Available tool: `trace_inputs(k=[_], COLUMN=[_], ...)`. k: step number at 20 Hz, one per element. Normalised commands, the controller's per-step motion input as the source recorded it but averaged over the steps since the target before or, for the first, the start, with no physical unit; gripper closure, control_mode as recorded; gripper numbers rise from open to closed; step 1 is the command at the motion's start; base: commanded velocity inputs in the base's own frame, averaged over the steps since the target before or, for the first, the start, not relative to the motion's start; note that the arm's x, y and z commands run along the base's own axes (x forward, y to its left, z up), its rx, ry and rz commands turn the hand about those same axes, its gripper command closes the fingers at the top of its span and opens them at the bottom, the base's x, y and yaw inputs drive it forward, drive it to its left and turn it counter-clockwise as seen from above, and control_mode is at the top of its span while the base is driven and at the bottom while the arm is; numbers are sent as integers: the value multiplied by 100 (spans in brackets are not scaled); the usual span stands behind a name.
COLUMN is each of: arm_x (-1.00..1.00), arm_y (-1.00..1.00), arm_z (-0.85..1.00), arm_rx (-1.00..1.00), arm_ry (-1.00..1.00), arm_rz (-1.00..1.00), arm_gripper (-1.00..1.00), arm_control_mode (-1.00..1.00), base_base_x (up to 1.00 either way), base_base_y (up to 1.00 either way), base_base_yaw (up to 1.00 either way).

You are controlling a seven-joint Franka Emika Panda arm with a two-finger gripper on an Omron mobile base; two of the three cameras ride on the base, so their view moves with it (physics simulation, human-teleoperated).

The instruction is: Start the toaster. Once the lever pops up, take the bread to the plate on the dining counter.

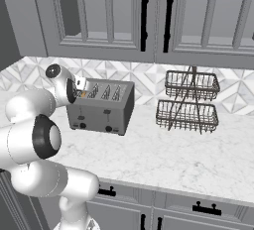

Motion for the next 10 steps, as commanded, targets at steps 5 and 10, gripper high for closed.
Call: trace_inputs(k=[5, 10], arm_x=[0, 0], arm_y=[0, 0], arm_z=[0, 0], arm_rx=[0, 0], arm_ry=[0, 0], arm_rz=[0, 0], arm_gripper=[-100, -100], arm_control_mode=[-100, -100], base_base_x=[0, 0], base_base_y=[0, 0], base_base_yaw=[0, 0])
